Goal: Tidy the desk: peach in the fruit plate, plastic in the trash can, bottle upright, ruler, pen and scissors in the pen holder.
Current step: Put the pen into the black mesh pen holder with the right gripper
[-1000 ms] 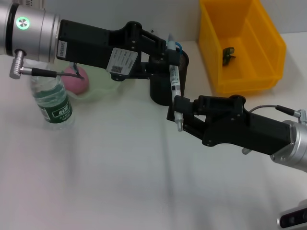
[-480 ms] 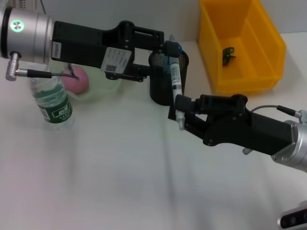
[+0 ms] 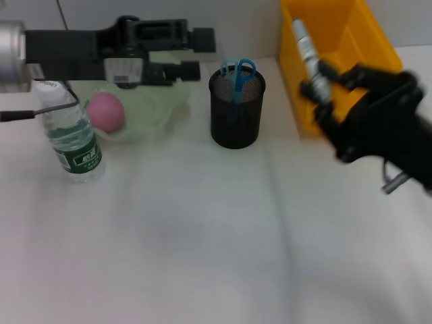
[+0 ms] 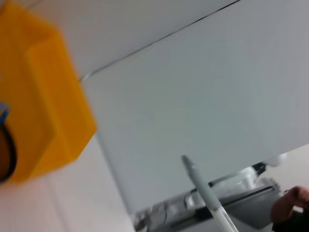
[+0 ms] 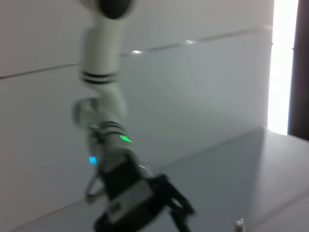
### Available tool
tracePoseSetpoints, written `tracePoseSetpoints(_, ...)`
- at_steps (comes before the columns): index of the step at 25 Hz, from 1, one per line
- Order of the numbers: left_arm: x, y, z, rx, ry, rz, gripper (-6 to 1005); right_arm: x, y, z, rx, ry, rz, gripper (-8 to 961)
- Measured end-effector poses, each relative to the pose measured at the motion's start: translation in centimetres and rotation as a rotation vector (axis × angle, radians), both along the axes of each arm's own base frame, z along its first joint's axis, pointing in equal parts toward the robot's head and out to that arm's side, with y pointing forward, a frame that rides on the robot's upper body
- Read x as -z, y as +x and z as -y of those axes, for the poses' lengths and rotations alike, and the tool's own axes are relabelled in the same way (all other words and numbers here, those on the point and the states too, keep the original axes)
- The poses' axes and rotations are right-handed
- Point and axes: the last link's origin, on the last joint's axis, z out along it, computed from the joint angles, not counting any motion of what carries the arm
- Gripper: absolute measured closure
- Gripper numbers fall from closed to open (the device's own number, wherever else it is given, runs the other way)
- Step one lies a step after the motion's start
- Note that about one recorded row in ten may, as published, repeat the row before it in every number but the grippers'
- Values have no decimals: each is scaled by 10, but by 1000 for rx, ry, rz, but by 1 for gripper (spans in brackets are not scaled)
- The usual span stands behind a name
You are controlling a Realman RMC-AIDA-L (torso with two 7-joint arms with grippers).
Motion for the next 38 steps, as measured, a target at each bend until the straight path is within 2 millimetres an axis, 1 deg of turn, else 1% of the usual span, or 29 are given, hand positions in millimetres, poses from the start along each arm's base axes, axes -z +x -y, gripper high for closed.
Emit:
tracePoseSetpoints(1, -2, -3, 2, 21, 25, 17, 212, -8, 2, -2, 50, -66, -79, 759)
tracePoseSetpoints(2, -5, -6, 4, 53, 57, 33, 211, -8, 2, -2, 50, -66, -79, 759)
tracePoseSetpoints(5, -8, -14, 12, 146, 130, 57, 209, -17, 5, -6, 110, -162, -185, 759)
tracePoseSetpoints(6, -8, -16, 14, 169, 145, 59, 208, -23, 5, -10, 141, -233, -251, 759)
tracePoseSetpoints(7, -7, -18, 17, 205, 168, 62, 207, -23, 5, -10, 141, -233, -251, 760)
tracePoseSetpoints(8, -6, -20, 20, 239, 190, 65, 206, -27, 5, -15, 169, -304, -297, 760)
tracePoseSetpoints(9, -4, -22, 23, 270, 214, 69, 206, -27, 5, -15, 169, -304, -297, 760)
tracePoseSetpoints(10, -3, -24, 25, 300, 240, 70, 205, -29, 5, -18, 184, -346, -314, 760)
tracePoseSetpoints(11, 1, -29, 29, 342, 288, 69, 204, -31, 4, -25, 217, -428, -343, 760)
tracePoseSetpoints(12, 1, -29, 29, 342, 288, 69, 204, -31, 4, -25, 217, -428, -343, 760)
tracePoseSetpoints(13, 3, -32, 32, 371, 325, 64, 204, -32, 4, -28, 235, -467, -356, 760)
tracePoseSetpoints(15, 8, -38, 39, 456, 417, 53, 204, -34, 2, -36, 271, -550, -379, 760)
tracePoseSetpoints(16, 9, -41, 43, 512, 471, 39, 204, -37, -1, -44, 303, -632, -397, 760)
tracePoseSetpoints(17, 9, -41, 43, 512, 471, 39, 204, -37, -1, -44, 303, -632, -397, 760)
tracePoseSetpoints(20, 13, -46, 48, 597, 542, 15, 204, -39, -6, -58, 367, -755, -395, 759)
tracePoseSetpoints(21, 16, -49, 49, 626, 564, 8, 204, -38, -9, -67, 416, -822, -386, 759)
tracePoseSetpoints(22, 16, -49, 49, 626, 564, 8, 204, -38, -9, -67, 416, -822, -386, 757)
tracePoseSetpoints(23, 18, -51, 50, 641, 575, 0, 204, -39, -11, -74, 454, -854, -389, 756)
tracePoseSetpoints(24, 20, -53, 50, 651, 583, -9, 204, -39, -11, -74, 454, -854, -389, 754)
tracePoseSetpoints(26, 27, -59, 52, 678, 605, -48, 204, -42, -14, -87, 524, -895, -402, 751)
tracePoseSetpoints(27, 27, -59, 52, 678, 605, -48, 204, -42, -14, -87, 524, -895, -402, 749)
tracePoseSetpoints(31, 38, -61, 51, 692, 588, -86, 204, -46, -18, -102, 604, -907, -396, 743)
tracePoseSetpoints(32, 38, -61, 51, 692, 588, -86, 204, -46, -18, -102, 604, -907, -396, 741)
tracePoseSetpoints(33, 40, -61, 51, 690, 583, -91, 204, -52, -20, -105, 615, -910, -400, 740)
tracePoseSetpoints(35, 42, -61, 49, 678, 577, -94, 204, -55, -21, -107, 620, -919, -406, 737)
tracePoseSetpoints(36, 43, -62, 49, 665, 575, -95, 204, -63, -27, -110, 627, -939, -410, 735)
tracePoseSetpoints(38, 44, -63, 49, 659, 575, -97, 204, -67, -30, -112, 635, -954, -404, 732)
